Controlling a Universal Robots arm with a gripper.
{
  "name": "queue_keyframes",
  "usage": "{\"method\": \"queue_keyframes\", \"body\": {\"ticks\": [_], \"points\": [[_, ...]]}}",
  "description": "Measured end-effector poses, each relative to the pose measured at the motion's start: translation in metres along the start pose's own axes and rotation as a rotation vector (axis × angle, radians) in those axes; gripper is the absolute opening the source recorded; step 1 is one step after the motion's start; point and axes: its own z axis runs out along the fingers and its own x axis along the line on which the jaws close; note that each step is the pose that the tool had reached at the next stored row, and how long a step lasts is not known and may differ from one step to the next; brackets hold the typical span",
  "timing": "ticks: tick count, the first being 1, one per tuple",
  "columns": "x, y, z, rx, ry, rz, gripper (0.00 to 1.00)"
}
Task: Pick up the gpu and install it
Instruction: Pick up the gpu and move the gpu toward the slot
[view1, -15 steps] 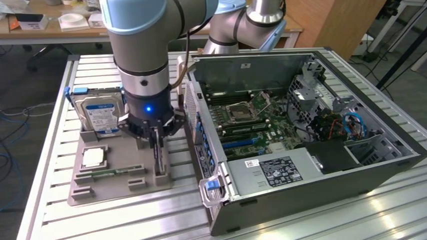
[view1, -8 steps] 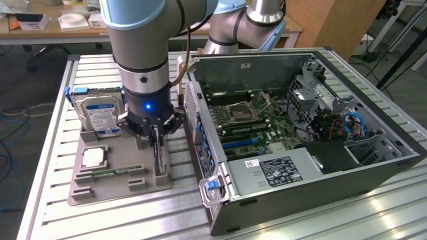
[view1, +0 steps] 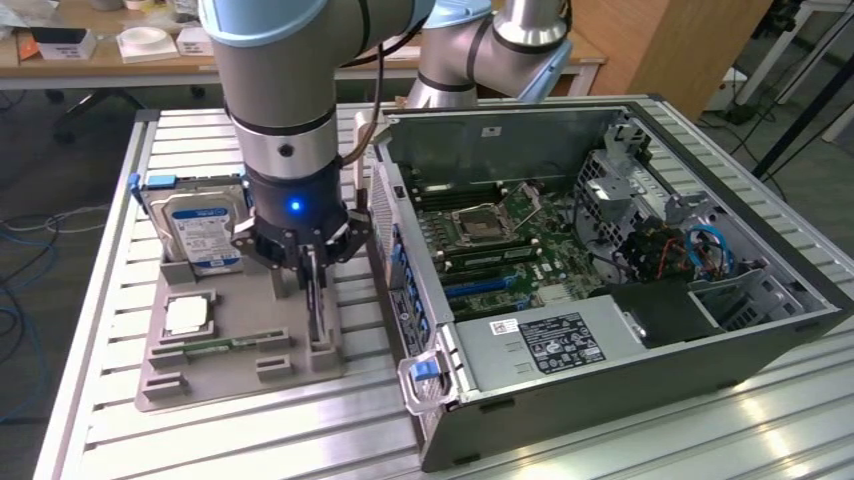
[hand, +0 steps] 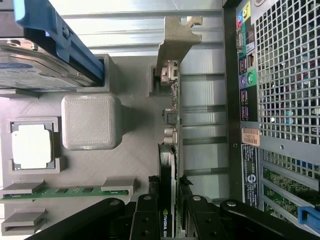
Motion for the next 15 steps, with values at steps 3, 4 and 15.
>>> {"method": "queue_keyframes", "body": {"ticks": [3, 4, 15], "points": [[0.0, 0.0001, -0.0027, 0.0, 0.0, 0.0, 0.26], [0.0, 0.0002, -0.0036, -0.0001, -0.0001, 0.0, 0.26], [0.0, 0.0006, -0.0143, 0.0, 0.0, 0.0, 0.26]]}}
